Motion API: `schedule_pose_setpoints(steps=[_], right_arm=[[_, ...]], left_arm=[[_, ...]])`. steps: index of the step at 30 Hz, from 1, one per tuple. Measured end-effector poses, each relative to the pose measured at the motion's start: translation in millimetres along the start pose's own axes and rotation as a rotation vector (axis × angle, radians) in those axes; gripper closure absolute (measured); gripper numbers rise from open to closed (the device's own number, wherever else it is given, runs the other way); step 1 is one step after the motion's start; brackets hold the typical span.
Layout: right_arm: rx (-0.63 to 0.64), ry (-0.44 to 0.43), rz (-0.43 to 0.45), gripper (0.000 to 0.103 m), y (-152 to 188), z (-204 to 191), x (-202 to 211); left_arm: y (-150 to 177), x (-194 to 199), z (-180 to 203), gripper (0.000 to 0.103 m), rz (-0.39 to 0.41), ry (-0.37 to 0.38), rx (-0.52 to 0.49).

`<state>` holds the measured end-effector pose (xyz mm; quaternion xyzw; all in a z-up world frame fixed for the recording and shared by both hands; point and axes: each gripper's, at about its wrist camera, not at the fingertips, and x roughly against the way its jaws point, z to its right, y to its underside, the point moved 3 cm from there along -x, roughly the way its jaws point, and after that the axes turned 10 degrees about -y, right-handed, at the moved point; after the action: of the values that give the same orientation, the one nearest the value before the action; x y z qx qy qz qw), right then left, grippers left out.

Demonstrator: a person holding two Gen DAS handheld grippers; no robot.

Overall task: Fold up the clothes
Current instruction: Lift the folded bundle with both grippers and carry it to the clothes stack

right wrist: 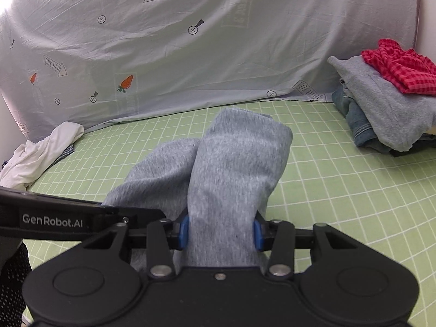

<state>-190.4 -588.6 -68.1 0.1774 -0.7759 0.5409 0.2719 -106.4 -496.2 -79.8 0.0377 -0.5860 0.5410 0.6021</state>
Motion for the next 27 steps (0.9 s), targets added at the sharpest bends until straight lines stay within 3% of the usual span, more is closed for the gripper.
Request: schedule_pose_setpoints(steps=[9, 13, 17, 22, 27], right_arm=[[0.079, 0.066, 0.06, 0.058, -45.7, 173.2, 76.2], [0.103, 0.089, 0.084, 0.058, -75.7, 235.6, 104.0], [0.113, 0.07, 0.17, 0.058, -120.3, 283.5, 127.2], [0.208, 0.037, 0.288, 0.058, -200.8, 338.0, 141.2], [0.214, -0.037, 0.436, 0.058, -266.8, 382.0, 136.9]], left_arm=[[-56.3, -69.5, 183.7, 0.088, 0.074, 0.111, 0.013], [-93.5, -93.1, 249.1, 0.089, 0.102, 0.181, -0.005], [-144.0, -104.0, 306.9, 0.089, 0.169, 0.252, -0.041], [-220.5, -108.2, 350.8, 0.088, 0.305, 0.285, -0.064], [-281.2, -120.8, 357.3, 0.087, 0.418, 0.328, -0.021]])
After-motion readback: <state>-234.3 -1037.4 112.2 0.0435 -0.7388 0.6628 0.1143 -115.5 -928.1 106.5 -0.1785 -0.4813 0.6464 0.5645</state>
